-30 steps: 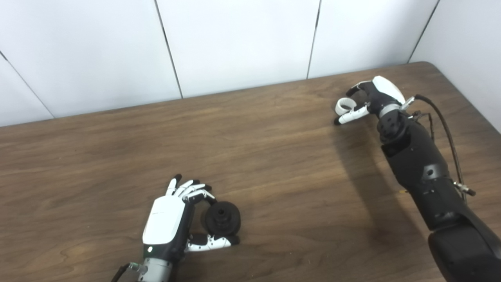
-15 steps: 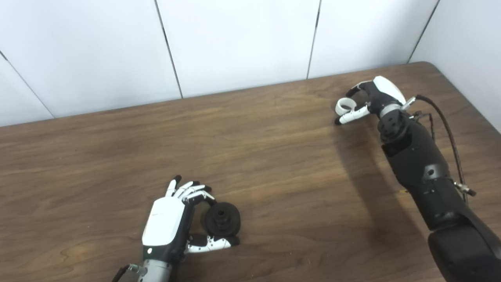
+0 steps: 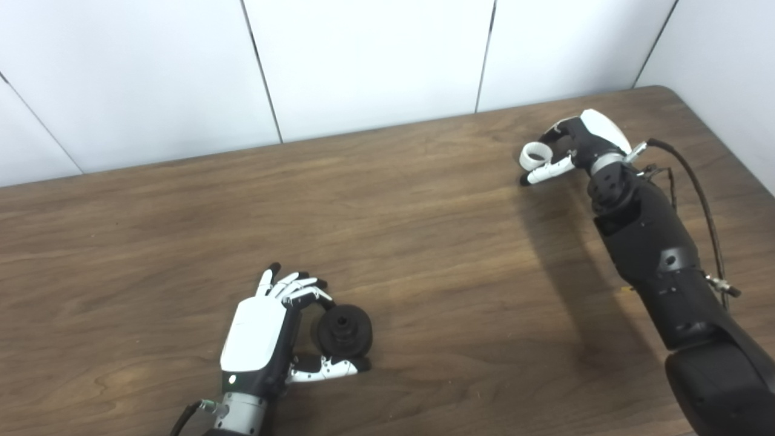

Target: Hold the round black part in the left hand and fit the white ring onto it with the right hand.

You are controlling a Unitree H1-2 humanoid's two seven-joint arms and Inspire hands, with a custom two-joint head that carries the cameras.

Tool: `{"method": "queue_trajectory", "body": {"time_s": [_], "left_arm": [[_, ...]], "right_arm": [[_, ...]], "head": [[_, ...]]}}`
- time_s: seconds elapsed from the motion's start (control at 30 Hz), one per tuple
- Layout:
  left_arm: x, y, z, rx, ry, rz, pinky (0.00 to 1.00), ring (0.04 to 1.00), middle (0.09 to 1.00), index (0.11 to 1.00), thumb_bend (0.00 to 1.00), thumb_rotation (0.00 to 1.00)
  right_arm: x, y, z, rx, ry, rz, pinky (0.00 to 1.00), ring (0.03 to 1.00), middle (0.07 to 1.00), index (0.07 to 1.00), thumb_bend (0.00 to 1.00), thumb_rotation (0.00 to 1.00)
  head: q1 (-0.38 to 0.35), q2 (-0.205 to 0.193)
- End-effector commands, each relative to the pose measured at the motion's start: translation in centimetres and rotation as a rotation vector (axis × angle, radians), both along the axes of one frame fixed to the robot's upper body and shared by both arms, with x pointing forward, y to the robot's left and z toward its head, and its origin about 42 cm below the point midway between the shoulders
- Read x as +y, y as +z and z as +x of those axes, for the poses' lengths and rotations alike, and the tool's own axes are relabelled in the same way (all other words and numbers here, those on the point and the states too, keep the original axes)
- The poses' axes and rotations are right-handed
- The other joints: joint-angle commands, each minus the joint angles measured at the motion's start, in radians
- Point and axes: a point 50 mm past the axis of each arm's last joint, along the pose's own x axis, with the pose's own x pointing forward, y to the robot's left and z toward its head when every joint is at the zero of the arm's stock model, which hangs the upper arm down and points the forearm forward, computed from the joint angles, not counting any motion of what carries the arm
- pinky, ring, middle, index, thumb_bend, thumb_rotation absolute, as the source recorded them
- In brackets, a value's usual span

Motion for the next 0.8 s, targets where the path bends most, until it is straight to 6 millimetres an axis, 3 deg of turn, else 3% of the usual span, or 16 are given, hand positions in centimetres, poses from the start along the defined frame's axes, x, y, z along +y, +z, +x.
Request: {"method": "queue_trajectory", "body": {"time_s": [0.0, 0.13, 0.63, 0.77], "left_arm": [[0.6, -0.9, -0.8, 0.051, 0.012, 0.043, 1.0, 0.854, 0.756, 0.485, 0.52, 0.05], [0.6, -0.8, -0.8, 0.051, 0.013, 0.037, 1.0, 0.86, 0.757, 0.485, 0.52, 0.05], [0.4, -0.8, -0.7, 0.045, 0.011, 0.041, 1.0, 0.858, 0.755, 0.485, 0.52, 0.05], [0.0, -0.8, -0.7, 0.039, 0.007, 0.043, 1.0, 0.856, 0.753, 0.484, 0.52, 0.05]], "right_arm": [[-0.6, 3.0, 0.6, -0.073, 0.005, -0.036, 1.0, 0.984, 0.839, 0.51, 0.6, 0.16], [-0.5, 2.9, 0.5, -0.074, 0.004, -0.045, 1.0, 0.982, 0.832, 0.488, 0.53, 0.14], [-0.7, 2.4, -0.6, -0.066, 0.035, -0.07, 1.0, 0.981, 0.832, 0.486, 0.52, 0.13], [0.5, 3.2, -1.1, -0.096, 0.102, -0.068, 1.0, 0.974, 0.82, 0.486, 0.52, 0.13]], "head": [[0.001, 0.001], [-0.008, 0.005], [0.007, 0.009], [0.037, 0.018]]}}
